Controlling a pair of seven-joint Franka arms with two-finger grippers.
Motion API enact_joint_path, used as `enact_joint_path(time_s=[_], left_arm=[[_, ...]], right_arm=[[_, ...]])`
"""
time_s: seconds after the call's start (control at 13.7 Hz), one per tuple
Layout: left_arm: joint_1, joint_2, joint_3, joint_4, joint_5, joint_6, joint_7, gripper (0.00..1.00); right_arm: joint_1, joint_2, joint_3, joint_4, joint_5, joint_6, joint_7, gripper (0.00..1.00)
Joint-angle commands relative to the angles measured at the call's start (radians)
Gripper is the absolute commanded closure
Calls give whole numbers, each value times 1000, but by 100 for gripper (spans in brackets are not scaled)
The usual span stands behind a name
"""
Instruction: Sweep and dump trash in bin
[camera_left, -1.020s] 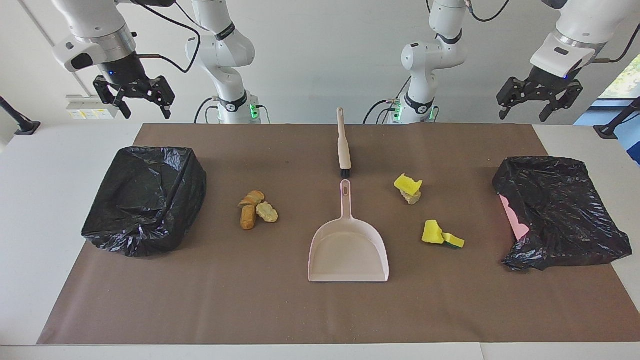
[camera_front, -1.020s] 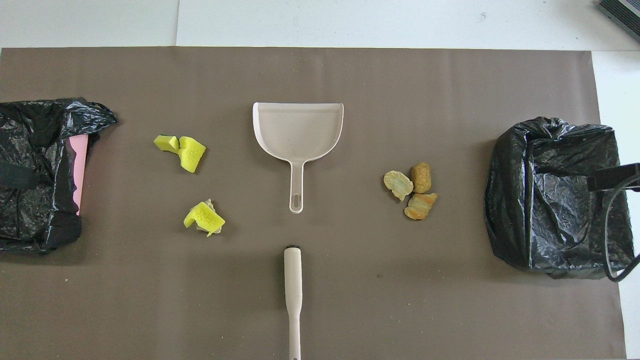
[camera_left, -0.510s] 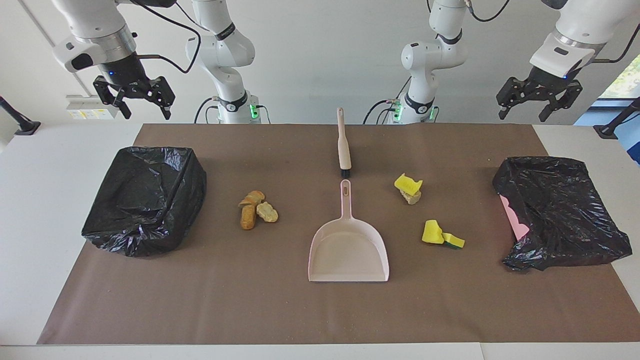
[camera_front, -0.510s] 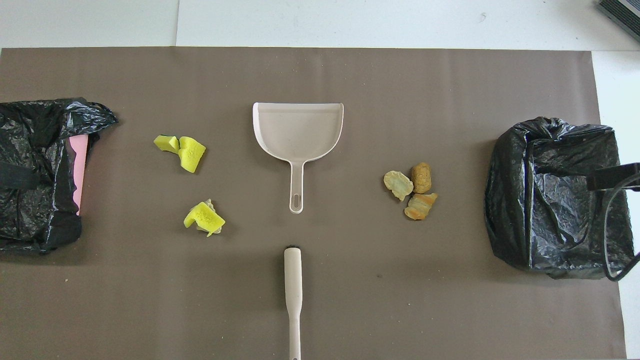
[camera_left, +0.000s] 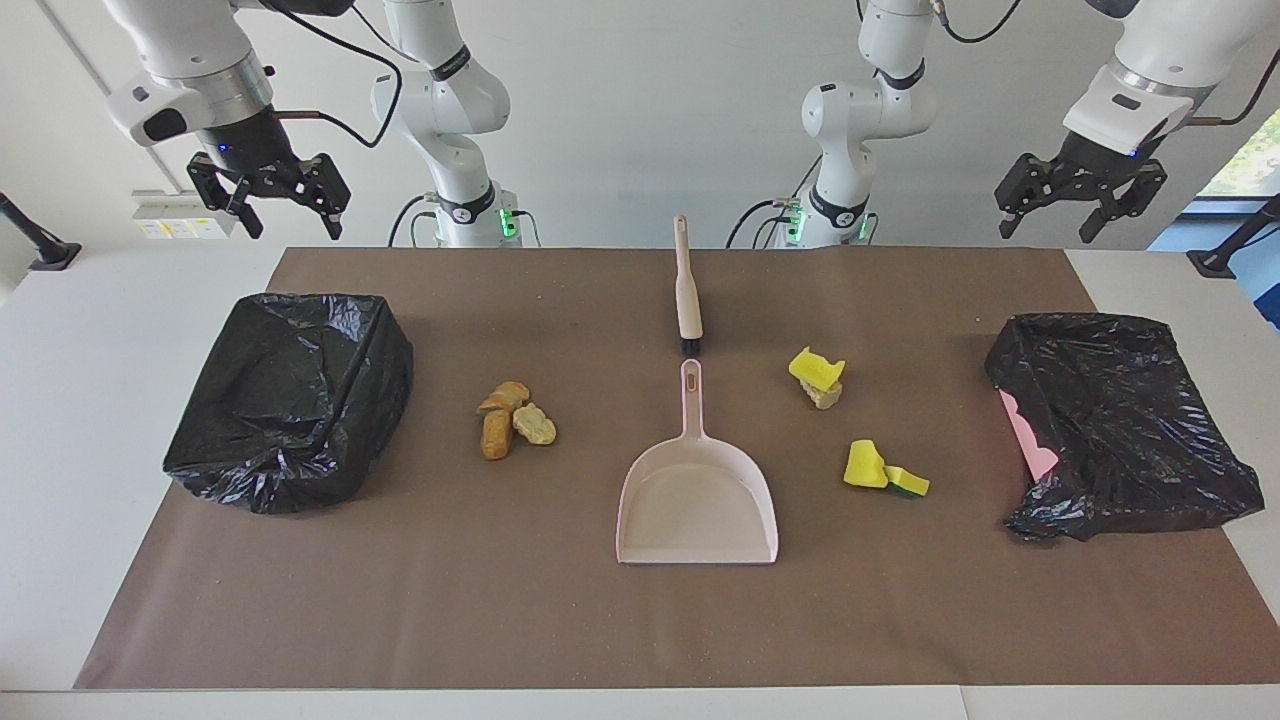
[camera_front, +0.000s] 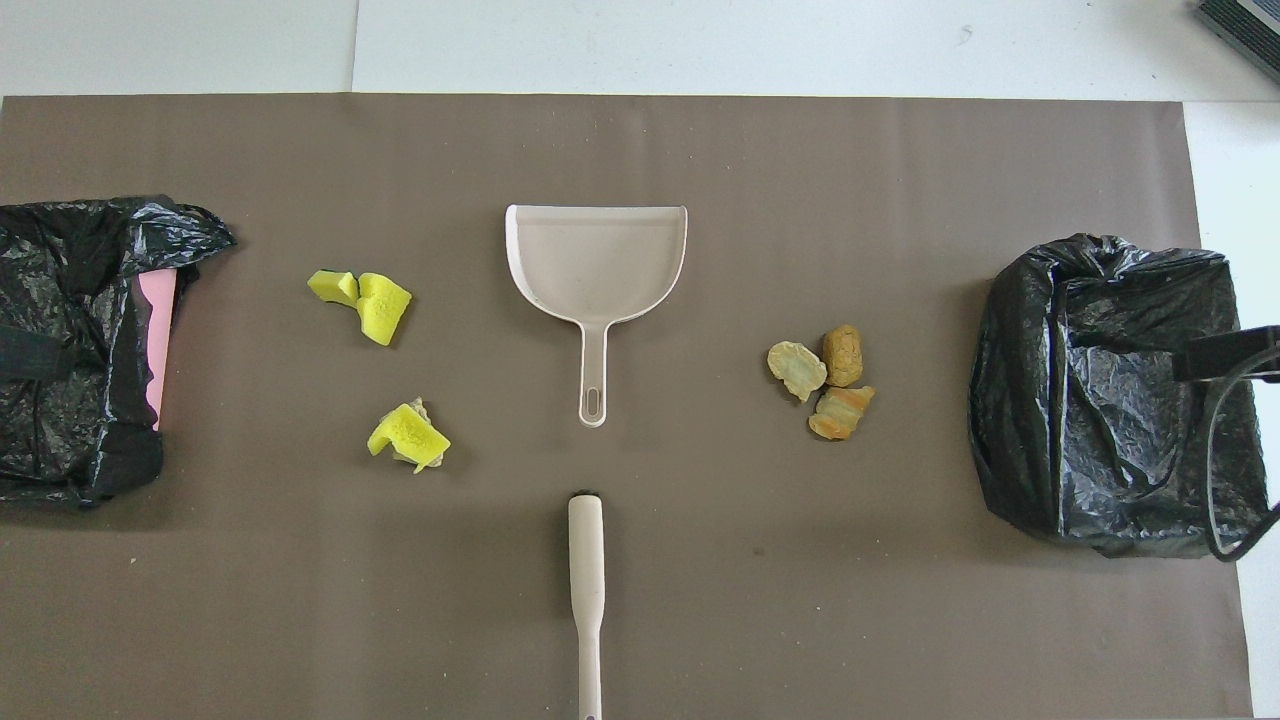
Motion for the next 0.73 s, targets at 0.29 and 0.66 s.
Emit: enact_joint_path(time_s=[0.29, 0.66], left_arm=[[-138, -226, -3, -411, -72, 148, -80, 0], [-475, -317, -6, -738, -87, 340, -402, 0]], right_arm=[[207, 106, 13, -20, 3, 155, 319, 0], [363, 294, 11, 3, 20, 337, 502, 0]])
